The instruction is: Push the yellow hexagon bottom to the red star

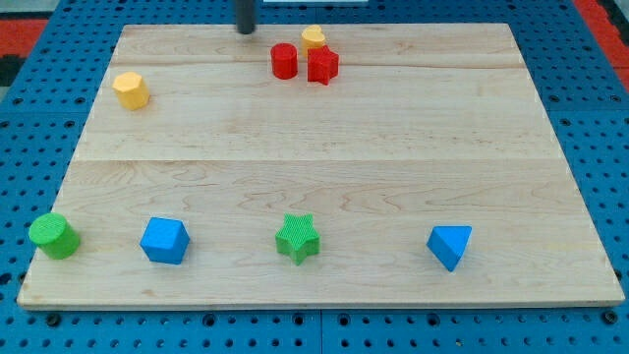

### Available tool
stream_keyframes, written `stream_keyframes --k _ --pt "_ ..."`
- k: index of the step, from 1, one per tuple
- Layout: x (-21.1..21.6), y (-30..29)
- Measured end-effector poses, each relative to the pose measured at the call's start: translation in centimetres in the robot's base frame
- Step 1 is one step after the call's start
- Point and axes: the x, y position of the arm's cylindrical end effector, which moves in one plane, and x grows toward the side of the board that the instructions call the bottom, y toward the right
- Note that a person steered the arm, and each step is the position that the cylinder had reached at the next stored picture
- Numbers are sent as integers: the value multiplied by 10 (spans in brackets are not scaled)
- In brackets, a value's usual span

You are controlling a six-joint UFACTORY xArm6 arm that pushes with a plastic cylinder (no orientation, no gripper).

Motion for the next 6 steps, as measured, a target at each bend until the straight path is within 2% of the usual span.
stream_keyframes --k 1,2,4,6 --pt "26 -103" --pt "89 -140" --pt "135 -104" --pt "153 2"
